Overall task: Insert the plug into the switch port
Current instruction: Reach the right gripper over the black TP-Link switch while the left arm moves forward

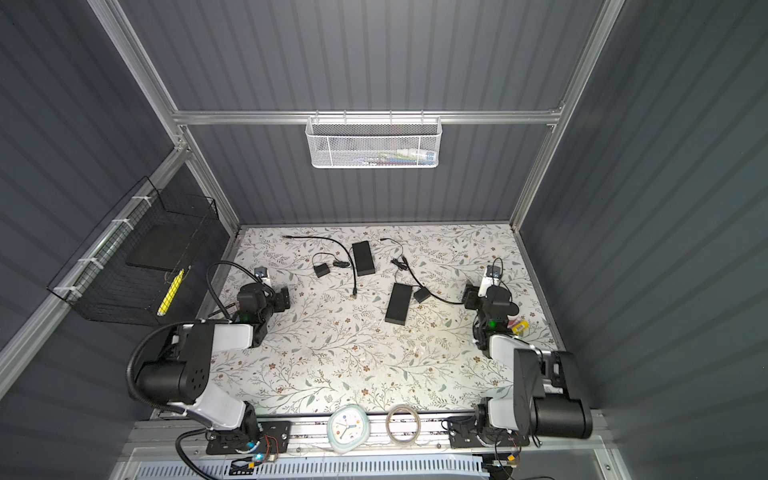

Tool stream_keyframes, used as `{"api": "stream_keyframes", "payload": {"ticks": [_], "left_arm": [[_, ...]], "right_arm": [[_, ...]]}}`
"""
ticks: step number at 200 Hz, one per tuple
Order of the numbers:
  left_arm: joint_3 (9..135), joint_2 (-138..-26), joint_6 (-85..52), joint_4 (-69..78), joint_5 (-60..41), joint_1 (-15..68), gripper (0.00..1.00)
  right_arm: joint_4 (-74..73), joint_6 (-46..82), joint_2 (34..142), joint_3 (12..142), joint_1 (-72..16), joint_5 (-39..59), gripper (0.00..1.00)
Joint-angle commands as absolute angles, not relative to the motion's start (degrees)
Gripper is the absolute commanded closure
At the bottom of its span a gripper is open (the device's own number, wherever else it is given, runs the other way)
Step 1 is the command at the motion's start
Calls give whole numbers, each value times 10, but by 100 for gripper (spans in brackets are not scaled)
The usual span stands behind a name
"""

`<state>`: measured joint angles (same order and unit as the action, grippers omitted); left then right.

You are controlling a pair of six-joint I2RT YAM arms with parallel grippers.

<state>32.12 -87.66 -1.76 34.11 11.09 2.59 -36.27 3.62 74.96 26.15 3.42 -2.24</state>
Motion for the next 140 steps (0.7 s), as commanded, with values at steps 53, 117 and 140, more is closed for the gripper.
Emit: {"api": "stream_keyframes", "payload": {"ticks": [53,117,140], "left_arm": [[497,-818,-145,51,196,192,24],[520,-817,-223,-20,115,204,25],[510,-800,-227,-50,107,204,24]], "right_arm": [[38,60,785,537,-161,-62,26],[134,134,1044,757,-304,-110,17],[140,141,1144,852,-335,-119,1]]}}
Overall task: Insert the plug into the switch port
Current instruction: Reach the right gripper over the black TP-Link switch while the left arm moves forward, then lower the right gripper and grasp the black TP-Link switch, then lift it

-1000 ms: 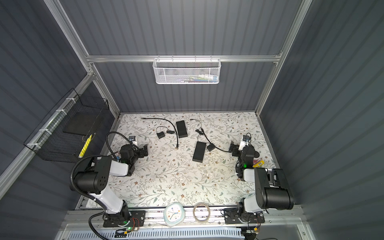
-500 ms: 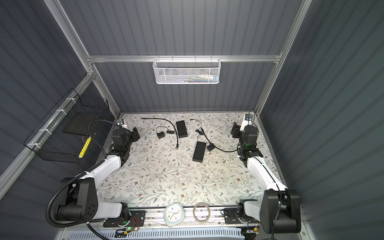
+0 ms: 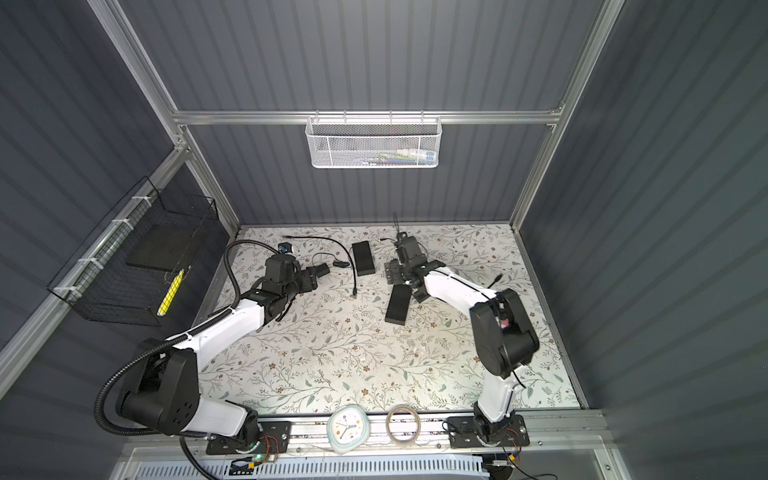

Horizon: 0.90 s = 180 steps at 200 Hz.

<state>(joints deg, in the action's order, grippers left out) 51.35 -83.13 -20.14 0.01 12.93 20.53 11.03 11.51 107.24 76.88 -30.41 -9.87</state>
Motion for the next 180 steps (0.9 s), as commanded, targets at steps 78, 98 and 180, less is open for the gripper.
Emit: {"api": "stream_keyframes", "payload": {"ticks": [78,98,180], "left_arm": [[461,-695,-232,-129,109,202,21],[461,-684,-222,-139,115,201,20],[458,-687,-208,-142,106,174,19]], "right_arm": [[399,182,1485,1357,-347,-108,3],[455,181,1526,1430,-351,-111,6],[460,195,1525,1394,-363,-101,37]]}}
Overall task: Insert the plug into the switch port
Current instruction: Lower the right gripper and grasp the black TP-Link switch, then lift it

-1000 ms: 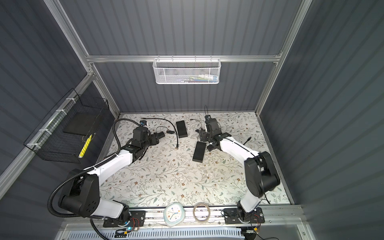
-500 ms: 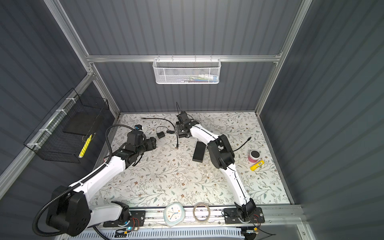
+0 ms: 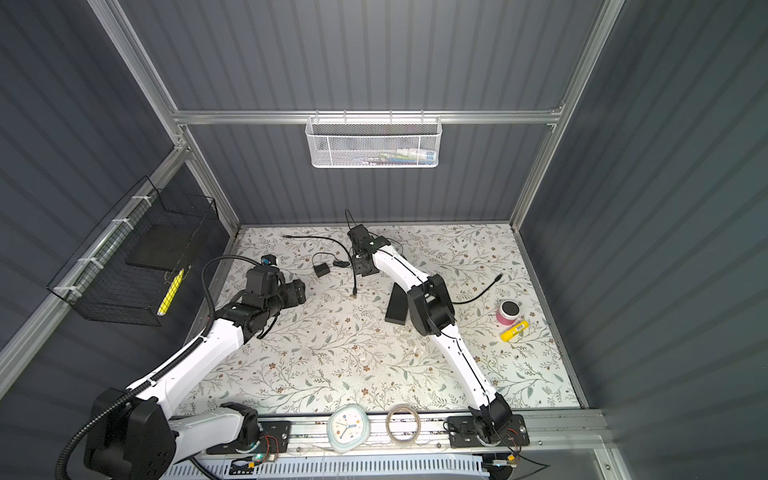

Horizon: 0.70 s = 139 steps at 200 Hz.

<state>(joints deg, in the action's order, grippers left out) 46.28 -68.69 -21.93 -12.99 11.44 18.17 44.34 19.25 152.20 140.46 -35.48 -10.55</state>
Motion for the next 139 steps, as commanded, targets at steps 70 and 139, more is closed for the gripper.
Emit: {"api": "stream_keyframes", "payload": {"ticks": [70,139], "left_arm": [[481,-717,-219,-136,90,170,20],[496,-738,-259,-122,75,151,21]], "right_arm": [[350,193,1295,1114,-364,-89,49],[306,284,1127,883,-481,-111,45]]}}
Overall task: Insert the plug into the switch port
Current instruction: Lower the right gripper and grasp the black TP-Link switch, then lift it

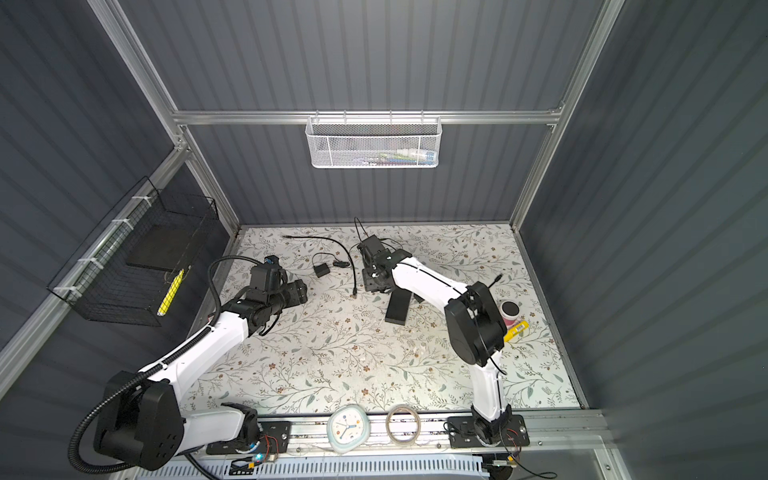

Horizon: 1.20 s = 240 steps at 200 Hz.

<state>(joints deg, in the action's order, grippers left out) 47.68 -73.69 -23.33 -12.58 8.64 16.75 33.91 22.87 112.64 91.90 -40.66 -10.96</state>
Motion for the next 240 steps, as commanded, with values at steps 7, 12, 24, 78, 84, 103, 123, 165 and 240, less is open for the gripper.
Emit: {"api": "stream_keyframes", "payload": {"ticks": [7,12,24,78,84,103,123,165,240], "left_arm": [[493,-735,-267,-124,69,141,21],[493,-733,-274,-127,68,132,21],[491,-728,-301,-151,75,110,20],[461,-686,-332,-192,73,64,19],[458,-684,-333,-193,73,64,19],[453,-680,-336,-191,71,64,19],[453,-682,-331,-192,68,63,19],[484,-723,-292,-181,60,62,19],[564,-887,-273,-124,-66,59,22]], "right_arm": [[301,294,1133,886,-500,-109,45],[299,299,1139,888,-511,-108,45],[297,316,1161,907,-533,-91,46],[415,311,1268,1047,-562,-56,43],[424,304,1280,1059,-563,-51,41],[444,285,1305,1087,-564,-34,38],[449,270,1312,1091,-564,-22,34],[431,208,1274,1013,-570,11,35],[371,49,1164,804,-591,-10,17]]}}
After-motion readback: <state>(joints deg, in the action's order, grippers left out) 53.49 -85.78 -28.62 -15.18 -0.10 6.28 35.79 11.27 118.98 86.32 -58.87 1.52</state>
